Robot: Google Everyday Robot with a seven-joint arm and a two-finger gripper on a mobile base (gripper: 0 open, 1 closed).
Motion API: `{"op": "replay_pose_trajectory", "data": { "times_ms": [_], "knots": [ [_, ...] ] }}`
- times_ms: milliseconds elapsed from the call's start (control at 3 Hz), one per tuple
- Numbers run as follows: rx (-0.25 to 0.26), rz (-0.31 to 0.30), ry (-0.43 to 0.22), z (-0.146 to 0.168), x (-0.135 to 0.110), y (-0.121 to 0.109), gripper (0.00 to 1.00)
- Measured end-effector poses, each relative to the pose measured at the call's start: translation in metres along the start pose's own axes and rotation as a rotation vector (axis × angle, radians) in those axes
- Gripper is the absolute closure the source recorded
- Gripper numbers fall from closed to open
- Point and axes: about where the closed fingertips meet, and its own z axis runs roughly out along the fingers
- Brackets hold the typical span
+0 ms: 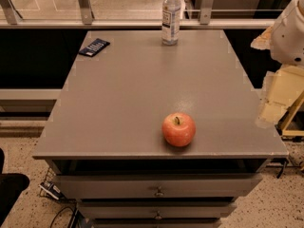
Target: Move apple near rxbar blueberry
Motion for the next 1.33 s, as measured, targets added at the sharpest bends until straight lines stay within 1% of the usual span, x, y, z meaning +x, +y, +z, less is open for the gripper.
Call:
{"op": "replay_pose_trajectory", "data": {
  "times_ms": [333,667,1000,1333],
  "knots": [
    [0.000,0.000,0.000,0.000,0.000,0.000,0.00],
    [0.000,0.014,-0.067,0.003,0.000,0.004,0.00],
    [-0.016,0.027,-0.222,0.022,0.007,0.011,0.00],
    [-0.065,0.064,-0.405,0.049,0.011,0.022,0.00]
  ]
}}
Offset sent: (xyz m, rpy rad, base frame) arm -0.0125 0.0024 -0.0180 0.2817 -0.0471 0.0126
